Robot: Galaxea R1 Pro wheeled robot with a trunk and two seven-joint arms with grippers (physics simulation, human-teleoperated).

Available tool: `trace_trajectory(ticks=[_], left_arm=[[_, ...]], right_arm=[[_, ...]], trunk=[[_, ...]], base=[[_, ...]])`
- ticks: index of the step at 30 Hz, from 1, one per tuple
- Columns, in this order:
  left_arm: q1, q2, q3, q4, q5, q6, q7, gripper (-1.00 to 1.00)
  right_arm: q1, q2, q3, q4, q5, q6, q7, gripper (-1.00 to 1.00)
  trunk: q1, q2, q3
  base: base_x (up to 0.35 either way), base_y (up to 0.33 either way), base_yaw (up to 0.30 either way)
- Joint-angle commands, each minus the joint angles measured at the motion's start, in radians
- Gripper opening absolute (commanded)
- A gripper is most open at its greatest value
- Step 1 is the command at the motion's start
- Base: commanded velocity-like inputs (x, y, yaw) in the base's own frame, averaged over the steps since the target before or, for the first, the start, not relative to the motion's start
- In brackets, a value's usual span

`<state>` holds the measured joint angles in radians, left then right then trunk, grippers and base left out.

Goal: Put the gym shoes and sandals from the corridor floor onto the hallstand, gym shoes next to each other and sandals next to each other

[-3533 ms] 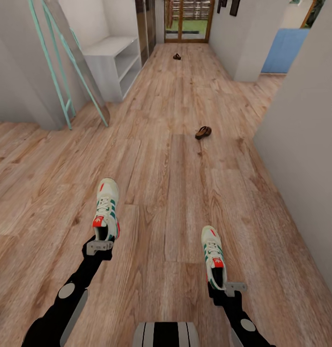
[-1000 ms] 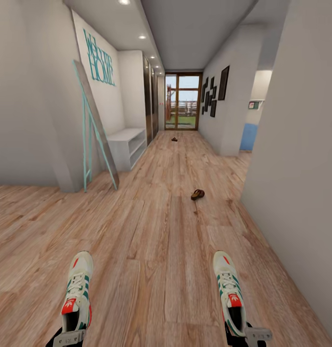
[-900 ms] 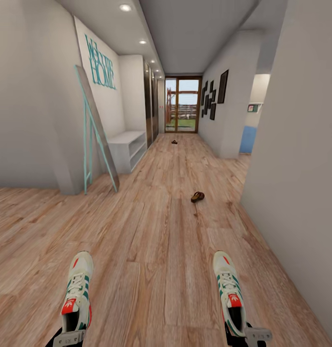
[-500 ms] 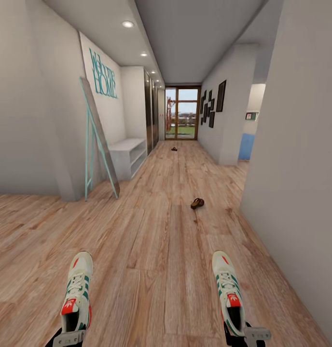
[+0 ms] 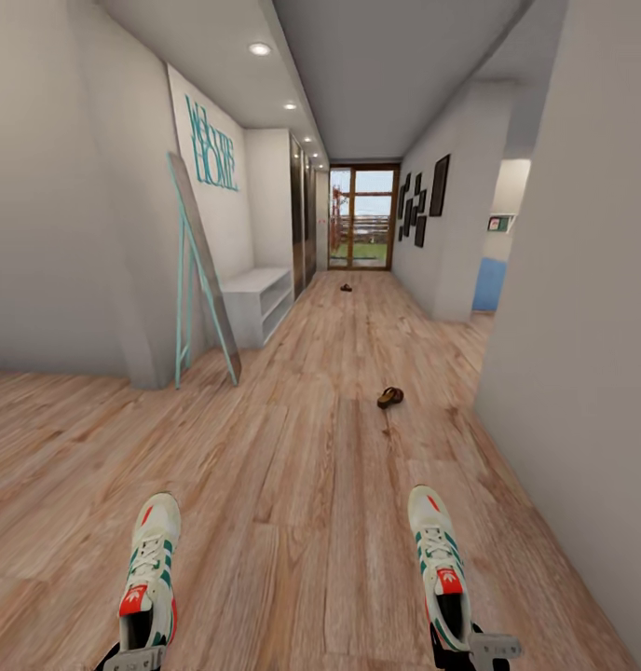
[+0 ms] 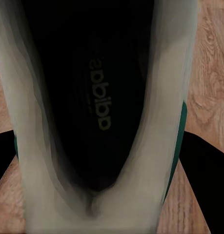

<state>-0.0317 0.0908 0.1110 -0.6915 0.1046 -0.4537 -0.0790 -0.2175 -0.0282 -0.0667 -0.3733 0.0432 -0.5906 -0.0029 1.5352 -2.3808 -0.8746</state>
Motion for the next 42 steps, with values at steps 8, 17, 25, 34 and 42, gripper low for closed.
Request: trace_trajectory(ticks=[8, 17, 25, 34, 42], left_arm=[[-0.001, 0.0, 0.002, 0.001, 0.011, -0.002, -0.008, -1.0], [-0.001, 0.0, 0.002, 0.0, 0.012, -0.002, -0.007, -1.0], [-0.001, -0.004, 0.001, -0.002, 0.011, -0.002, -0.008, -1.0], [-0.001, -0.002, 0.002, 0.0, 0.012, -0.002, -0.007, -1.0], [-0.001, -0.002, 0.002, 0.0, 0.012, -0.002, -0.007, -1.0]], right_arm=[[0.0, 0.0, -0.005, 0.001, 0.004, -0.003, 0.0, -1.0], [0.0, -0.001, -0.007, -0.001, 0.003, -0.003, -0.001, -1.0], [0.0, -0.006, -0.007, -0.001, 0.003, -0.002, 0.0, -1.0], [0.0, -0.007, -0.005, 0.001, 0.004, -0.001, 0.004, -1.0], [0.0, -0.004, -0.004, 0.001, 0.004, -0.001, 0.001, -1.0]], trunk=[[-0.023, 0.042, 0.009], [-0.023, 0.042, -0.002], [-0.023, 0.042, -0.006], [-0.023, 0.042, -0.006], [-0.023, 0.042, -0.006]], base=[[0.0, 0.0, 0.18], [0.0, 0.0, 0.184], [0.005, -0.192, 0.085], [0.128, -0.253, 0.003], [0.219, -0.208, 0.122]])
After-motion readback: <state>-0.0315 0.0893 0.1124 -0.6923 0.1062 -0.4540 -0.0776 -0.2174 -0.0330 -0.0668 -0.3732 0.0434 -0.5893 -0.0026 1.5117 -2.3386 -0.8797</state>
